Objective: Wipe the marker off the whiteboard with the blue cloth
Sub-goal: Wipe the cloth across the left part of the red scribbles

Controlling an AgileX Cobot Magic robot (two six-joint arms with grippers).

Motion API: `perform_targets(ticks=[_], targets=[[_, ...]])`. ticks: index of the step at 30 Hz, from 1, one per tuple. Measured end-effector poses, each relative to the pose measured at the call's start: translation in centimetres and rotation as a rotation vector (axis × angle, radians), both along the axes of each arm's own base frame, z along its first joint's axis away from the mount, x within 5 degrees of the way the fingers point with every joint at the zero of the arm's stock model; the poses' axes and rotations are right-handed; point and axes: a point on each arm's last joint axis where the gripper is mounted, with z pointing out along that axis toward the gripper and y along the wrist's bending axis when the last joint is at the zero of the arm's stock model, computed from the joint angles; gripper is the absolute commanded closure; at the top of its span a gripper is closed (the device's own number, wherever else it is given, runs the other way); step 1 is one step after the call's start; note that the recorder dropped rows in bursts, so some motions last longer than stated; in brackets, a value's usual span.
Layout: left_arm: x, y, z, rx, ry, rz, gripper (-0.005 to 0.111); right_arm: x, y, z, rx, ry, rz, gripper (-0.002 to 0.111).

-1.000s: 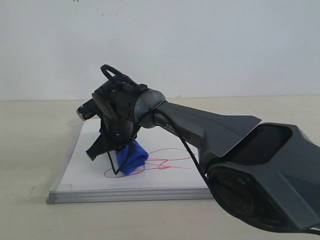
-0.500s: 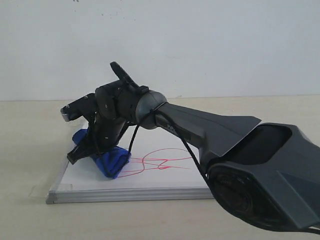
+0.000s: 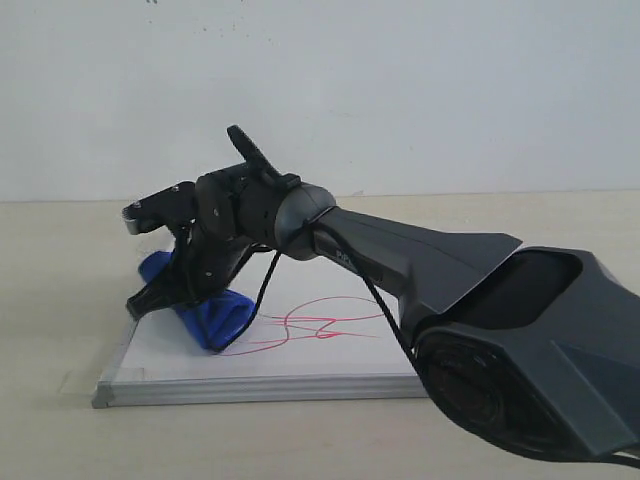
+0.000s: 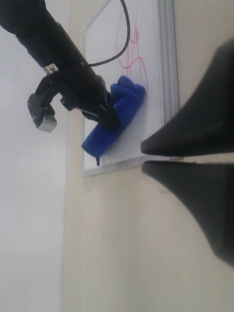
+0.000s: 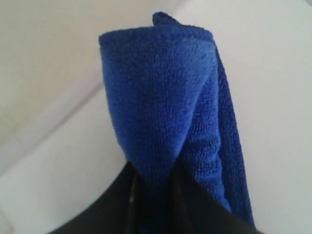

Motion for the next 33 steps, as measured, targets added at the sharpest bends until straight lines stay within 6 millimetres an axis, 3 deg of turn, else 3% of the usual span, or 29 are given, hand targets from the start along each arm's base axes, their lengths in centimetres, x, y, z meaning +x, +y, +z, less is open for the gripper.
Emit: perform_targets(ticks=[3, 7, 10, 12, 16, 18, 26, 30, 33], targets=[[0.0, 0.0, 0.0, 0.000, 0.000, 0.000, 0.103, -0.5, 0.7, -0.2, 0.019, 0.000, 0.034, 0.108], [0.0, 0.0, 0.0, 0.000, 0.000, 0.000, 0.103, 0.7, -1.3, -0.3, -0.170, -0.103, -0.163, 0.108], [0.0, 0.0, 0.0, 0.000, 0.000, 0.000, 0.103, 0.9, -1.8, -0.3, -0.218, -0.125, -0.210, 0.108], [0.0, 0.0, 0.0, 0.000, 0.000, 0.000, 0.103, 0.8, -1.5, -0.3, -0.176, -0.101, -0.189, 0.108], [0.0, 0.0, 0.0, 0.000, 0.000, 0.000, 0.103, -0.5, 0.8, 0.0, 0.023, -0.031, 0.106, 0.108], [0.0, 0.0, 0.0, 0.000, 0.000, 0.000, 0.103, -0.7, 1.1, 0.0, 0.027, -0.037, 0.129, 0.108], [0.0, 0.0, 0.0, 0.000, 0.000, 0.000, 0.103, 1.9, -2.9, -0.4, -0.218, -0.110, -0.231, 0.108], [0.0, 0.0, 0.0, 0.000, 0.000, 0.000, 0.103, 2.1, -3.3, -0.5, -0.213, -0.096, -0.251, 0.108], [0.0, 0.0, 0.0, 0.000, 0.000, 0.000, 0.103, 1.9, -2.9, -0.5, -0.177, -0.066, -0.165, 0.108]])
